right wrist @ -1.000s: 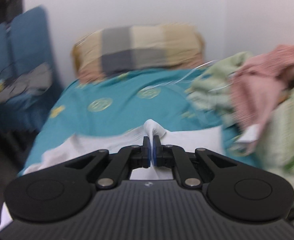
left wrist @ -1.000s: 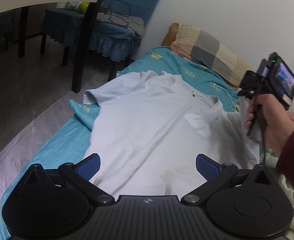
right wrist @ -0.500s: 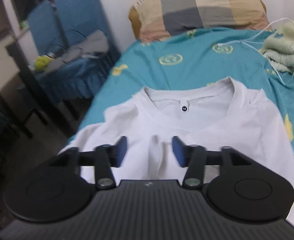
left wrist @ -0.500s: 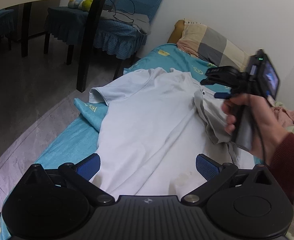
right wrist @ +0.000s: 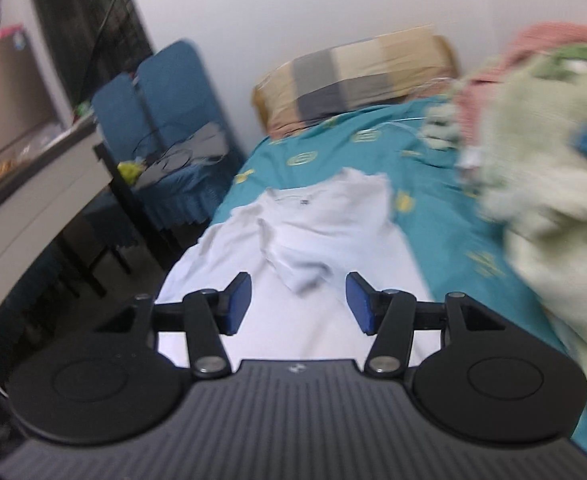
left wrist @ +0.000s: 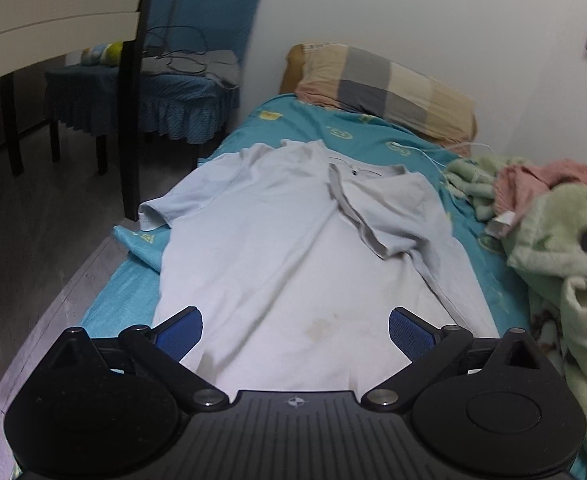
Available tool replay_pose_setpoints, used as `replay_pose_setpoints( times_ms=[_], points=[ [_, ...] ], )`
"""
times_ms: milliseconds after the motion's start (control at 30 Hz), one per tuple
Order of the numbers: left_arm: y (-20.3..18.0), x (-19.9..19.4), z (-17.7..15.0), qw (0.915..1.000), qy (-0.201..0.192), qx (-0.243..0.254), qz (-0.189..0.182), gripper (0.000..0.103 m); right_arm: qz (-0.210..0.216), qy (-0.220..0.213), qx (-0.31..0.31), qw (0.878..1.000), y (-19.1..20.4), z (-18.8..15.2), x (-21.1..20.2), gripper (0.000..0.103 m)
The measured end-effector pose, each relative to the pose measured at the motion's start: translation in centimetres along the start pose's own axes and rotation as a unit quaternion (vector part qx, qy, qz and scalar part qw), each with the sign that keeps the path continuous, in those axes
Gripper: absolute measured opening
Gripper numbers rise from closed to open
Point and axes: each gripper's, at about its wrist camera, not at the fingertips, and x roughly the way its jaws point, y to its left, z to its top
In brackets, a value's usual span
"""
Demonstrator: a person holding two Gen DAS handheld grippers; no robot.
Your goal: Fold clothes
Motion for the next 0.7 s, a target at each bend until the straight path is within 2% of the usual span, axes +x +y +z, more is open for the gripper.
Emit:
replay_pose_setpoints(
  times_ms=[167, 300, 433, 467, 533, 600, 700],
  points=[
    [-3.0, -1.9, -1.8, 0.9986, 0.019, 0.029, -0.039, 0.1, -0.015, -0.029, 0.064, 0.997, -5.0, -3.7, -6.7, 0.057],
    [-6.4, -2.1, -3.6, 0.995, 0.051, 0.041, -0.075, 0.098, -0.031, -0.054, 0.108, 0.992, -8.5, -4.2, -9.1, 0.057],
    [-9.7, -2.4, -5.3, 0.9889, 0.083, 0.054, -0.111, 0.094, -0.042, -0.094, 0.105, 0.989, -10.1, -4.1, -10.8, 0.057],
    [-10.6, -2.5, -5.8, 0.9869, 0.091, 0.057, -0.12, 0.091, -0.047, -0.1, 0.104, 0.988, -10.6, -4.2, -11.0, 0.06],
    [-12.8, -1.6, -7.1, 0.9801, 0.123, 0.058, -0.144, 0.086, -0.052, -0.111, 0.107, 0.987, -11.8, -4.3, -11.6, 0.065],
    [-15.0, -0.4, -8.6, 0.971, 0.159, 0.054, -0.171, 0.076, -0.046, -0.115, 0.135, 0.983, -13.3, -4.4, -11.9, 0.066],
    [-17.6, 1.3, -10.5, 0.9561, 0.208, 0.041, -0.202, 0.069, -0.021, -0.117, 0.186, 0.975, -15.4, -4.6, -12.1, 0.066]
  ],
)
